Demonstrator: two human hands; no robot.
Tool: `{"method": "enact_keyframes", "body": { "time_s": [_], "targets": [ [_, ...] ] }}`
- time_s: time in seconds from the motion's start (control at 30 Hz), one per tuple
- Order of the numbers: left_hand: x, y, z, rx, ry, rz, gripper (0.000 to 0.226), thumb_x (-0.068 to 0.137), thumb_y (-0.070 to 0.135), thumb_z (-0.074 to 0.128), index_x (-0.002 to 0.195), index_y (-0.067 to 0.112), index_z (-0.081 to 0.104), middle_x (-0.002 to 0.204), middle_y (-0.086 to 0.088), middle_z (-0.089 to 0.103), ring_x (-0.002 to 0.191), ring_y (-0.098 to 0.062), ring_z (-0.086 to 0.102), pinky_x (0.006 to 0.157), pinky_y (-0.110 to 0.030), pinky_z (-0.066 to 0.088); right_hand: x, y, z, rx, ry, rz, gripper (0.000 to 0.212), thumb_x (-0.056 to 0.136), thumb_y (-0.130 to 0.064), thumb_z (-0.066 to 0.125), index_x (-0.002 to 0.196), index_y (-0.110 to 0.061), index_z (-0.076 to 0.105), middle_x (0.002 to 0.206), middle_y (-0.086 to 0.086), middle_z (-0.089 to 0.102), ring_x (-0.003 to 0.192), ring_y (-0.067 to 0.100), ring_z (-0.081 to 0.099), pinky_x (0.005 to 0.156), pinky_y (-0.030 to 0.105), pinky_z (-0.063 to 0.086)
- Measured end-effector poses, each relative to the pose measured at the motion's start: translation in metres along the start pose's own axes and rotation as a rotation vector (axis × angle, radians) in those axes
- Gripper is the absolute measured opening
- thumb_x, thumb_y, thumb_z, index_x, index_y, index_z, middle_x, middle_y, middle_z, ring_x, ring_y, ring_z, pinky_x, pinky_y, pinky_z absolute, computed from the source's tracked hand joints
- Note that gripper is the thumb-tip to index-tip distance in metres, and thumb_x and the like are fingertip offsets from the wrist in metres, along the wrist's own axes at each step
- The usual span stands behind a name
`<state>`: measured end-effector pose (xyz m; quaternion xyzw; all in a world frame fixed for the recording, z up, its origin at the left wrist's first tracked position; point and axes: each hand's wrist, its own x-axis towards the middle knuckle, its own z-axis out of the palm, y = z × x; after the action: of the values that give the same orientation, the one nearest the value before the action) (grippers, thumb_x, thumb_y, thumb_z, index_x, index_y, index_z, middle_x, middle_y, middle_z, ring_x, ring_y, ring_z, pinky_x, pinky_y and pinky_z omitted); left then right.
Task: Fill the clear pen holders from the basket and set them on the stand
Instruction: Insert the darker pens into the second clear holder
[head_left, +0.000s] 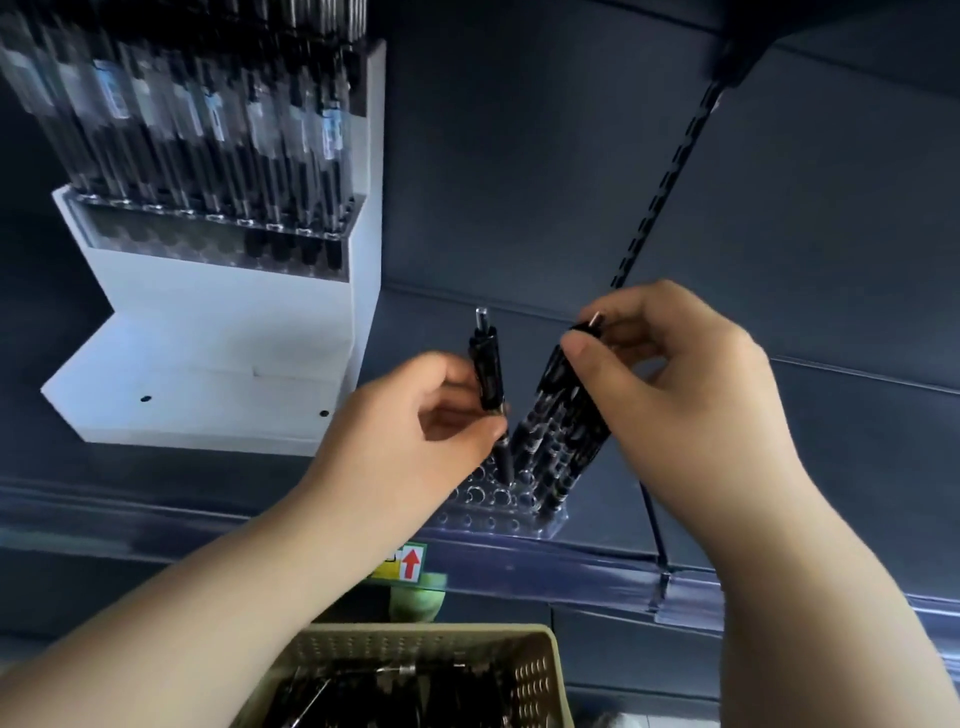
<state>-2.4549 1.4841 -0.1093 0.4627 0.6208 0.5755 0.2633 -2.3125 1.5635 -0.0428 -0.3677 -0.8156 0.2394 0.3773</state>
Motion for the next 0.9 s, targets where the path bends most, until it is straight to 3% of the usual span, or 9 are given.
{"method": "enact_keyframes", "body": {
  "time_s": [0.17, 0.27, 0.4, 0.7, 0.9],
  "targets": [
    [-0.0011, -0.0031, 0.0026, -0.013, 0.019, 0.012, 0.022, 0.074, 0.020, 0.074, 0.091, 0.030, 0.065, 0.087, 0.015, 0.072, 0.082, -0.002, 0.068, 0.074, -0.018, 0.053, -0.0026, 0.0041, -0.0037, -0.040, -0.004, 0.005, 0.003, 0.080, -0.032, 0.065, 0.082, -0.033, 0.063, 0.071, -0.019, 0.060, 0.075, -0.004, 0.054, 0.059, 0.005, 0.041],
    [0.0013, -0.0027, 0.0034, -0.037, 0.036, 0.012, 0.023, 0.070, 0.027, 0.072, 0.091, 0.030, 0.064, 0.087, 0.014, 0.072, 0.083, -0.004, 0.068, 0.074, -0.017, 0.053, -0.0021, 0.0032, -0.0072, -0.034, 0.022, -0.001, 0.004, 0.080, -0.033, 0.065, 0.082, -0.034, 0.062, 0.070, -0.021, 0.059, 0.070, -0.003, 0.054, 0.059, 0.004, 0.040],
    [0.0013, -0.0049, 0.0045, -0.053, 0.043, 0.003, 0.026, 0.066, 0.032, 0.070, 0.092, 0.030, 0.064, 0.088, 0.013, 0.072, 0.083, -0.005, 0.068, 0.076, -0.023, 0.049, -0.0012, 0.0037, -0.0077, -0.051, 0.009, -0.002, 0.005, 0.080, -0.031, 0.065, 0.084, -0.034, 0.062, 0.072, -0.022, 0.059, 0.078, -0.004, 0.054, 0.062, 0.003, 0.040],
    [0.0003, -0.0084, 0.0046, -0.056, 0.028, 0.005, 0.022, 0.075, 0.018, 0.074, 0.092, 0.030, 0.065, 0.089, 0.012, 0.073, 0.085, -0.007, 0.068, 0.080, -0.028, 0.050, 0.0009, 0.0046, -0.0086, -0.068, 0.018, 0.018, 0.009, 0.079, -0.029, 0.069, 0.085, -0.033, 0.063, 0.071, -0.023, 0.059, 0.077, -0.004, 0.054, 0.062, 0.003, 0.040],
    [0.0000, -0.0075, 0.0065, -0.049, 0.019, -0.005, 0.023, 0.072, 0.022, 0.072, 0.093, 0.028, 0.065, 0.088, 0.012, 0.072, 0.084, -0.005, 0.068, 0.078, -0.024, 0.051, 0.0008, 0.0021, -0.0075, -0.070, 0.014, 0.020, 0.010, 0.077, -0.029, 0.069, 0.081, -0.035, 0.062, 0.067, -0.024, 0.059, 0.074, -0.004, 0.054, 0.062, 0.004, 0.041]
  ]
}}
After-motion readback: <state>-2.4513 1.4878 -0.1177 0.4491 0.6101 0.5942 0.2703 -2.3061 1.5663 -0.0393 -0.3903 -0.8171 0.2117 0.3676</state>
